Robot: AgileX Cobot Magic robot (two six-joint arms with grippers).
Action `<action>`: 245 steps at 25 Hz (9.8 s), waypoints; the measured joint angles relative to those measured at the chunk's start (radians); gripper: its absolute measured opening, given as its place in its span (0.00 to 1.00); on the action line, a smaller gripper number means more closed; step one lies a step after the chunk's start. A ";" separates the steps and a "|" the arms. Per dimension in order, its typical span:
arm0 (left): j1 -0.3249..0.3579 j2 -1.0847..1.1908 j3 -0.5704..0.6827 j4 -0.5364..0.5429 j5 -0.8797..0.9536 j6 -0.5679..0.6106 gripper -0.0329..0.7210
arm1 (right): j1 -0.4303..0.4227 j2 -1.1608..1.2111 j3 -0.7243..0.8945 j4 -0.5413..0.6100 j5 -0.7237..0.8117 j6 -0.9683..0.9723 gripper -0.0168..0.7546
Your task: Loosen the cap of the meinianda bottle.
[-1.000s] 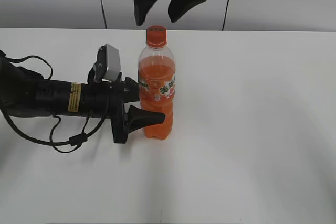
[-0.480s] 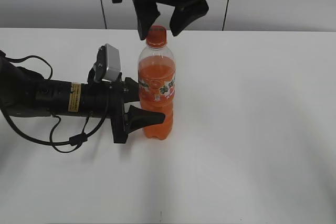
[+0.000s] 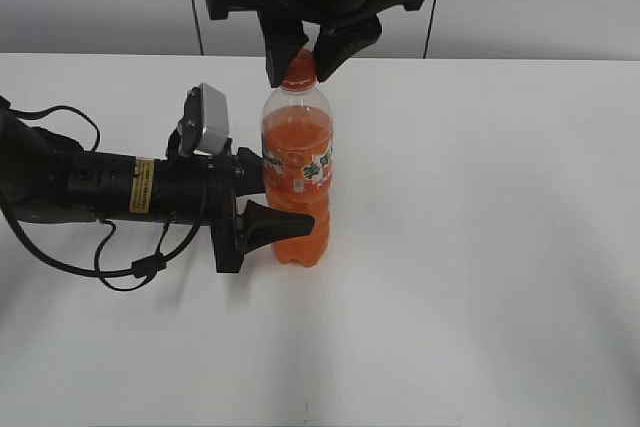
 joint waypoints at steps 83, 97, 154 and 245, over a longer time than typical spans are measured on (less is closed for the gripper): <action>0.000 0.000 -0.003 0.001 0.002 0.000 0.59 | 0.002 -0.118 -0.018 -0.030 -0.010 -0.054 0.58; 0.000 0.000 -0.003 0.000 0.008 -0.004 0.59 | 0.002 -0.033 -0.018 -0.032 -0.010 -0.013 0.58; -0.002 0.000 -0.003 -0.004 0.012 -0.006 0.59 | 0.002 0.002 -0.020 -0.036 0.007 -1.494 0.40; -0.002 0.000 -0.003 -0.004 0.012 -0.006 0.58 | 0.002 0.004 -0.021 -0.028 0.011 -1.538 0.38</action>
